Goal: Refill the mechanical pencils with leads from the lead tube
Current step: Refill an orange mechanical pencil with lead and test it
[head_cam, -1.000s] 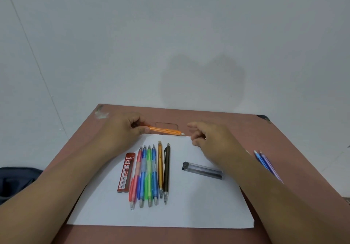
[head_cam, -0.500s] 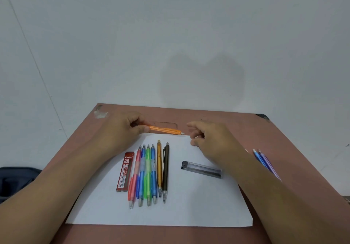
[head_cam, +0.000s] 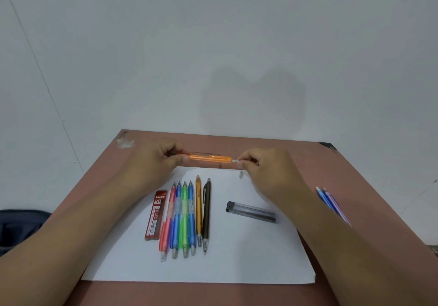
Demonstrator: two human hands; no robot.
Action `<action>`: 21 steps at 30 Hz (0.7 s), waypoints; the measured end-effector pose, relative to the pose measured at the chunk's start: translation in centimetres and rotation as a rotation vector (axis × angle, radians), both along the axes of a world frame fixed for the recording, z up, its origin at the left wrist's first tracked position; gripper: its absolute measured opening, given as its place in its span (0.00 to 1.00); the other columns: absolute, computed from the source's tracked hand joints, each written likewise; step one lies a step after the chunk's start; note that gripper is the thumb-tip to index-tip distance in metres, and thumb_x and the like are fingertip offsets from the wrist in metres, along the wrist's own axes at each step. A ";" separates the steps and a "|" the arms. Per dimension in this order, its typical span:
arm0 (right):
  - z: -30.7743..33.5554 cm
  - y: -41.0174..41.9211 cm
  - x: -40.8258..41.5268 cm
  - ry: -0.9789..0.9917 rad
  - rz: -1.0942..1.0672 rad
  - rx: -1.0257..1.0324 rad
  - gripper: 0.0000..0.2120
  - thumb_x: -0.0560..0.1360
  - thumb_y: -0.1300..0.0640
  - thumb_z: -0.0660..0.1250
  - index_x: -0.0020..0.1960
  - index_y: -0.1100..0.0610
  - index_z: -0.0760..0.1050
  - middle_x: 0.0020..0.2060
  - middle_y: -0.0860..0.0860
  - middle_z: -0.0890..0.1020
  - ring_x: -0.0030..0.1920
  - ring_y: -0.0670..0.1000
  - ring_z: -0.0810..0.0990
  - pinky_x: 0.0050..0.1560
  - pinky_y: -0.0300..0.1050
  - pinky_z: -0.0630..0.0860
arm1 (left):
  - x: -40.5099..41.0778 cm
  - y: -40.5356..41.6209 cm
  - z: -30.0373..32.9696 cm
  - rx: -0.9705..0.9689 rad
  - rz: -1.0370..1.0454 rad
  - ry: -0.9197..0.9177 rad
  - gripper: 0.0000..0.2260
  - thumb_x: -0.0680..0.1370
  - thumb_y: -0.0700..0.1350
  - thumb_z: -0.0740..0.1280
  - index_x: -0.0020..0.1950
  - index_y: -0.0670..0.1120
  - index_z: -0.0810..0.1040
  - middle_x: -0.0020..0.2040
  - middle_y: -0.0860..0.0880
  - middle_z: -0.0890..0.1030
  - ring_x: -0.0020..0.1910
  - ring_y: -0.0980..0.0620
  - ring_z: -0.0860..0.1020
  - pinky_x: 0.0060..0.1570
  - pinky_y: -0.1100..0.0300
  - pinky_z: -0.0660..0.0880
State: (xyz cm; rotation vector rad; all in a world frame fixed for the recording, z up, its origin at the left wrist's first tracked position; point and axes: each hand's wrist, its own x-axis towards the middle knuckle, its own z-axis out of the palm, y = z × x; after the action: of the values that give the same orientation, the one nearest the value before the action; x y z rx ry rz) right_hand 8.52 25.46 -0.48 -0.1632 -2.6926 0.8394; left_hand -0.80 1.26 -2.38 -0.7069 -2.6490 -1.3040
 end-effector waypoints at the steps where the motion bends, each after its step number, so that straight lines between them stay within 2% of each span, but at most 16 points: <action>1: 0.2 0.2 0.1 0.009 -0.014 0.035 0.07 0.80 0.56 0.68 0.49 0.49 0.85 0.36 0.42 0.82 0.33 0.42 0.74 0.34 0.31 0.68 | -0.1 -0.1 0.0 0.005 0.003 -0.001 0.03 0.77 0.51 0.71 0.45 0.60 0.82 0.42 0.59 0.83 0.46 0.59 0.78 0.44 0.60 0.73; 4: 0.8 1.0 0.4 0.003 -0.042 0.045 0.06 0.79 0.53 0.69 0.48 0.48 0.85 0.39 0.41 0.83 0.39 0.41 0.78 0.39 0.31 0.71 | -0.2 -0.3 0.0 0.017 0.021 -0.006 0.05 0.78 0.50 0.70 0.44 0.61 0.81 0.41 0.60 0.82 0.45 0.61 0.77 0.43 0.62 0.70; 8: 1.5 1.5 1.2 -0.205 0.016 0.155 0.05 0.77 0.52 0.72 0.45 0.50 0.85 0.40 0.44 0.83 0.42 0.48 0.81 0.47 0.46 0.79 | -0.3 -0.2 0.0 0.014 0.031 -0.008 0.05 0.77 0.50 0.71 0.43 0.61 0.81 0.40 0.59 0.82 0.44 0.59 0.77 0.41 0.61 0.70; 10: 1.8 1.2 1.4 -0.280 0.041 0.186 0.05 0.77 0.54 0.72 0.46 0.52 0.86 0.42 0.48 0.84 0.45 0.52 0.82 0.47 0.46 0.78 | -0.3 -0.2 -0.1 -0.011 0.024 0.007 0.04 0.77 0.51 0.71 0.43 0.60 0.81 0.39 0.58 0.82 0.43 0.58 0.78 0.41 0.60 0.71; 14: 2.0 0.7 1.4 -0.396 0.064 0.202 0.07 0.78 0.55 0.70 0.52 0.55 0.86 0.48 0.53 0.86 0.51 0.54 0.83 0.45 0.41 0.75 | 0.0 0.0 0.0 -0.070 0.016 0.009 0.02 0.78 0.52 0.70 0.45 0.59 0.81 0.40 0.57 0.82 0.43 0.56 0.78 0.42 0.60 0.74; 17: 2.0 0.9 1.2 -0.403 0.063 0.195 0.07 0.77 0.55 0.71 0.52 0.56 0.86 0.50 0.56 0.85 0.52 0.57 0.82 0.44 0.41 0.73 | 0.0 0.1 -0.1 -0.083 0.015 0.012 0.03 0.78 0.52 0.70 0.45 0.59 0.81 0.40 0.58 0.82 0.43 0.58 0.78 0.41 0.61 0.73; 19: 1.9 1.0 1.2 -0.368 0.036 0.178 0.06 0.76 0.54 0.73 0.51 0.53 0.86 0.49 0.52 0.85 0.51 0.53 0.83 0.50 0.43 0.77 | 0.0 0.2 -0.2 -0.082 0.005 0.003 0.03 0.78 0.52 0.70 0.45 0.59 0.81 0.41 0.58 0.82 0.44 0.58 0.78 0.41 0.61 0.73; 21: 1.6 1.3 1.1 -0.274 0.000 0.125 0.04 0.75 0.54 0.74 0.48 0.51 0.86 0.45 0.48 0.85 0.47 0.49 0.82 0.52 0.47 0.80 | -0.1 0.4 -0.2 -0.078 -0.004 0.000 0.03 0.78 0.52 0.70 0.45 0.59 0.81 0.41 0.57 0.83 0.44 0.58 0.79 0.43 0.60 0.75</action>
State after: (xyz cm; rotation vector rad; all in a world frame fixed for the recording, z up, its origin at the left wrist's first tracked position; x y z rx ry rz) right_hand 9.61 26.80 1.07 -0.2667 -2.9900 0.6897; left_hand -0.88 1.70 -2.60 -0.7230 -2.7125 -1.2072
